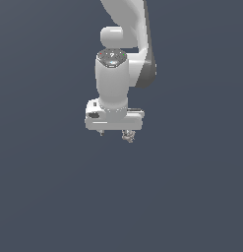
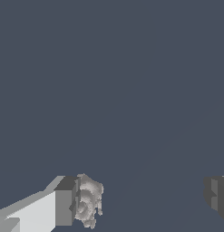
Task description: Pick up the object and move it to a goal position.
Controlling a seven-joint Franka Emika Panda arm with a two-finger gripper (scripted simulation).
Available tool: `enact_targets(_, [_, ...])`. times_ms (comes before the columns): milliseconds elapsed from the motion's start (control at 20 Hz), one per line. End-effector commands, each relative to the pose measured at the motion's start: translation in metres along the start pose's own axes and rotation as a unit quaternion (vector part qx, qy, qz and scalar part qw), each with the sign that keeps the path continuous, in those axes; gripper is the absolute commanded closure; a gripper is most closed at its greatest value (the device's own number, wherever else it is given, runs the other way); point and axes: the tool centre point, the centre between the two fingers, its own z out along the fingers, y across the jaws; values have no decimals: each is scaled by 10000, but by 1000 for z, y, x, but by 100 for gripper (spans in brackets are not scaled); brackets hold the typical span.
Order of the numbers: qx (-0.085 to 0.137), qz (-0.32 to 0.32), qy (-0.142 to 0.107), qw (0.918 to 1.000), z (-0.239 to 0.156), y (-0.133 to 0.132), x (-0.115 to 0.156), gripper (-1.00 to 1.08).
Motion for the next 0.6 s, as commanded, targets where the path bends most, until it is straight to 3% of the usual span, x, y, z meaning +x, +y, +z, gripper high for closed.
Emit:
enact_targets(0, [5, 83, -9, 10000, 3, -3, -3, -92])
enact_targets(550, [49, 909, -86, 9958, 34, -28, -31, -92])
